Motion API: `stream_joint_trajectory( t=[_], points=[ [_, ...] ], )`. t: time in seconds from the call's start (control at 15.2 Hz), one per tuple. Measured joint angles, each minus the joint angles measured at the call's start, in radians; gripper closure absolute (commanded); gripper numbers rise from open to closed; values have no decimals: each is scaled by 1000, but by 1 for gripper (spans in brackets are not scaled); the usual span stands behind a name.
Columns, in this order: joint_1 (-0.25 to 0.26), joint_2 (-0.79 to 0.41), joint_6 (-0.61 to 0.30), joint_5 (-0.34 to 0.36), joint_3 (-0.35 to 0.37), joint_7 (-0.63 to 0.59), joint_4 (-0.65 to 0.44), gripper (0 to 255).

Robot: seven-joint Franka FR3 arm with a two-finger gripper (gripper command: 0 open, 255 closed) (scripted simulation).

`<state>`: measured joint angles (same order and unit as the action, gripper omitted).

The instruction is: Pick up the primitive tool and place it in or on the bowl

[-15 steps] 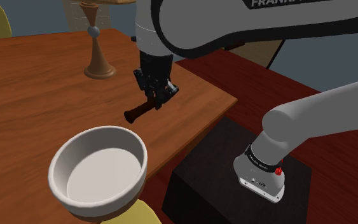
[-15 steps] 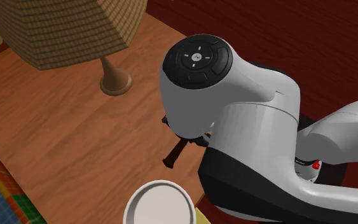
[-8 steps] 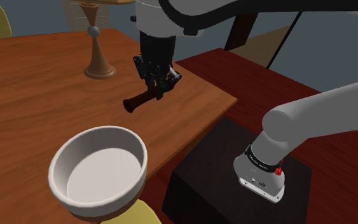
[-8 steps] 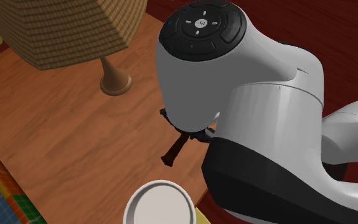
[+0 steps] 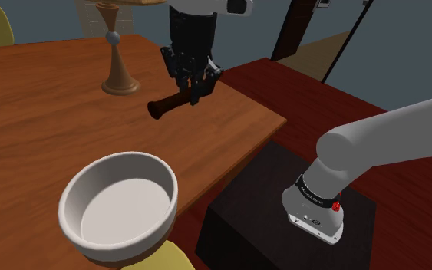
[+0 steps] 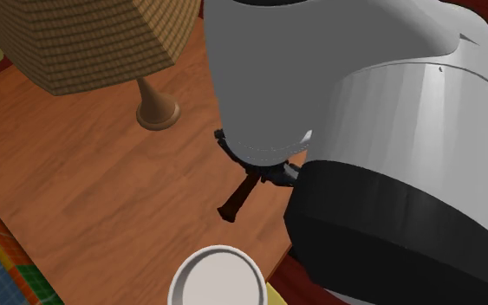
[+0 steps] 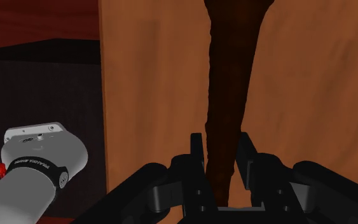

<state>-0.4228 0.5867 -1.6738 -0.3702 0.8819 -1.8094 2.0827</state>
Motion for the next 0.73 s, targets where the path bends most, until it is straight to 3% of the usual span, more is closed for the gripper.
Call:
stream_joint_trajectory(
  t=[0.33,0.73],
  points=[
    [-8,-13,52,11,-1,-16,-66,255],
    [-42,-68,73,2,157,-165,-185,255]
  ],
)
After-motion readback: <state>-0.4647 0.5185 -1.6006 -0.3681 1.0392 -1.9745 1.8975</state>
